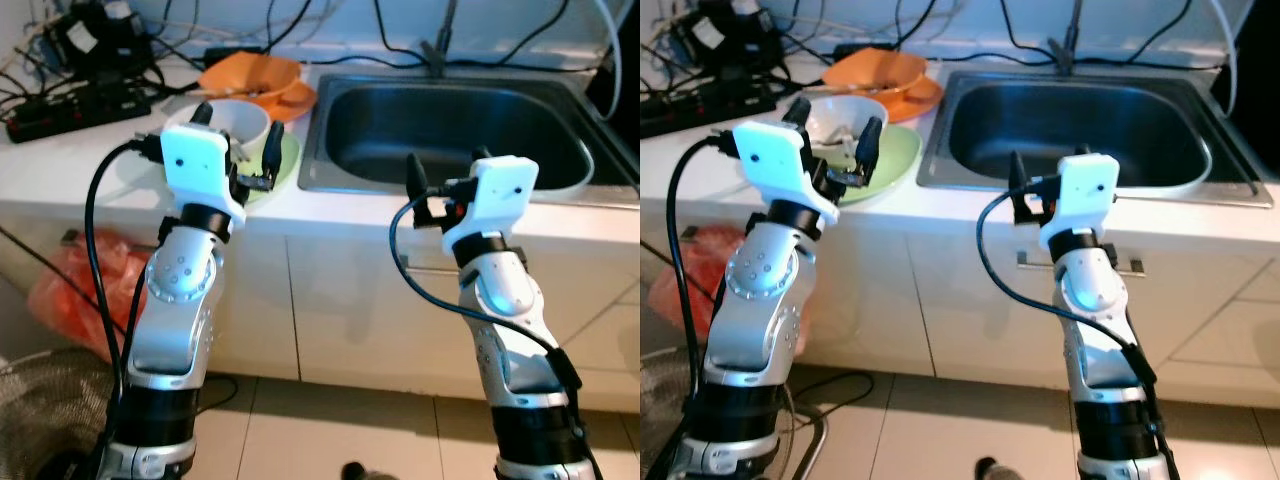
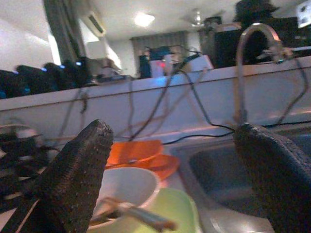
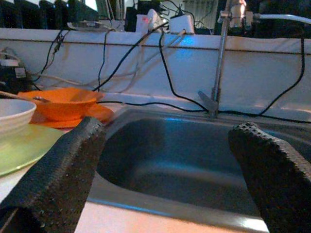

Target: Kitchen organization

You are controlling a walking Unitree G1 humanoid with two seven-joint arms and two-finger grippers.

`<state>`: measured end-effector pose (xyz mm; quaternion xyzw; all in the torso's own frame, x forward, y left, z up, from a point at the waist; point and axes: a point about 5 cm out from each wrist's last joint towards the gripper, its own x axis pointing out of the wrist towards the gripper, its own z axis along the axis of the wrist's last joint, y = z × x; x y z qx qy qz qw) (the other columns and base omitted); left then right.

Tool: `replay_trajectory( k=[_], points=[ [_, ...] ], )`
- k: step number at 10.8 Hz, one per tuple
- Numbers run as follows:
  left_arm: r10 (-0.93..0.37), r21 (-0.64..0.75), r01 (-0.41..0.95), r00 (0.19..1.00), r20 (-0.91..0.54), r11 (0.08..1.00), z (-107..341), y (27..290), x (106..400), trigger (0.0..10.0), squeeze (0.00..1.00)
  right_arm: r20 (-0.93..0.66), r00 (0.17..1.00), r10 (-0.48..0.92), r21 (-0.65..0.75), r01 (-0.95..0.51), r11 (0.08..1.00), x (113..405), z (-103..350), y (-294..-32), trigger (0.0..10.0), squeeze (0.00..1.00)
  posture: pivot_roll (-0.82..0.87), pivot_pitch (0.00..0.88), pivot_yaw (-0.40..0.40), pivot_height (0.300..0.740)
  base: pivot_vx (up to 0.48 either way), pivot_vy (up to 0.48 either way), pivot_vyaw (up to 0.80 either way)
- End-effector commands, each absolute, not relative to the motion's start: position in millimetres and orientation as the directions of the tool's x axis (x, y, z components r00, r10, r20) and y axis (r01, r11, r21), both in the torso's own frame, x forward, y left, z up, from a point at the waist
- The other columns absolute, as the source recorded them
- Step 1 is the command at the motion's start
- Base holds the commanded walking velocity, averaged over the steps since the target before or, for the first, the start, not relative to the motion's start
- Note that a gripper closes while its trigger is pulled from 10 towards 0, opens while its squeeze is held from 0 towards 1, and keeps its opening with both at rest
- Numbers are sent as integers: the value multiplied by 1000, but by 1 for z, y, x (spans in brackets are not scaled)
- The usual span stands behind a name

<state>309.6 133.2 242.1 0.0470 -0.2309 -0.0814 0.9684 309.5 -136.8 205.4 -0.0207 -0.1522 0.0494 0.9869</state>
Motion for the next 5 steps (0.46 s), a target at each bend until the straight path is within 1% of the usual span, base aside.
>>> replay_trajectory(
  k=[1,2,5],
  points=[
    [-148,135,95,873,465,986,248,141,309,10000,0,331,936,121,-64,-105,992,307,212,-133,10000,0,21,25,56,740,0,0,0],
    [-147,132,95,872,467,987,249,141,309,10000,0,334,935,122,-64,-106,992,307,212,-132,10000,0,21,26,56,740,0,0,0],
    [-163,129,116,868,469,985,251,138,307,10000,0,345,930,127,-65,-112,992,305,216,-131,10000,0,20,35,55,740,285,0,0]
  ],
)
